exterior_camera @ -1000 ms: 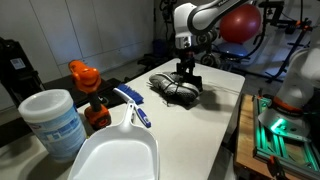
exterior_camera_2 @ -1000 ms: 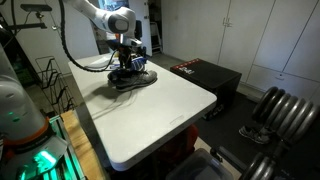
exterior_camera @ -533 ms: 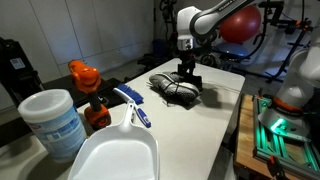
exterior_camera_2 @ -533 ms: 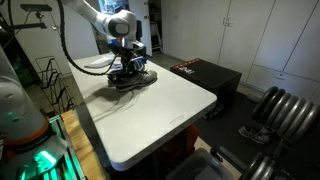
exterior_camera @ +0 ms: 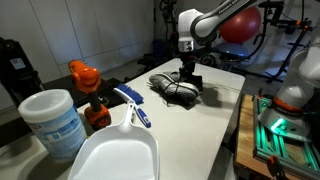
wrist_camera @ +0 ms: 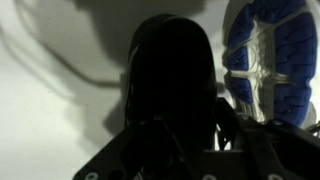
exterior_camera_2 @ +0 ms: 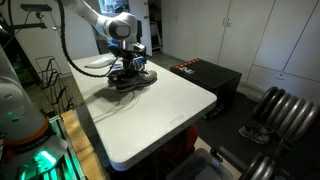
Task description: Remove the top shoe on the stacked shoes and put it on the left, pick up the shoe on the right and put it on top of the shoe on the left
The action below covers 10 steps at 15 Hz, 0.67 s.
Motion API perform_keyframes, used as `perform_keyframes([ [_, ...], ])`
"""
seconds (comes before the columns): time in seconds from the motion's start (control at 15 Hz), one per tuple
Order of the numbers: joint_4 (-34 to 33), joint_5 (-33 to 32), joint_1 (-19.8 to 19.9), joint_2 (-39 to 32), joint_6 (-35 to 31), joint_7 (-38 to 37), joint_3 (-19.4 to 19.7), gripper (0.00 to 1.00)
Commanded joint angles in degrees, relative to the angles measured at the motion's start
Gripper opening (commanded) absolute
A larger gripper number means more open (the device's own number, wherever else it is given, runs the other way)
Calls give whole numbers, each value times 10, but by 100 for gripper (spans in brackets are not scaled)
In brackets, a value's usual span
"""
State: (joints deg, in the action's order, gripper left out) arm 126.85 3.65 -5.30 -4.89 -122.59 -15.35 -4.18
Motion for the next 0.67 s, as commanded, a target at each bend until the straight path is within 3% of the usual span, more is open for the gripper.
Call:
perform_keyframes([
  [0.0,28,-27,5,16,-15,6,7,11],
  [0.13,45,-29,10,35,-12,7,12,1],
  [0.6,114,-64,41,97,-14,-13,36,2],
])
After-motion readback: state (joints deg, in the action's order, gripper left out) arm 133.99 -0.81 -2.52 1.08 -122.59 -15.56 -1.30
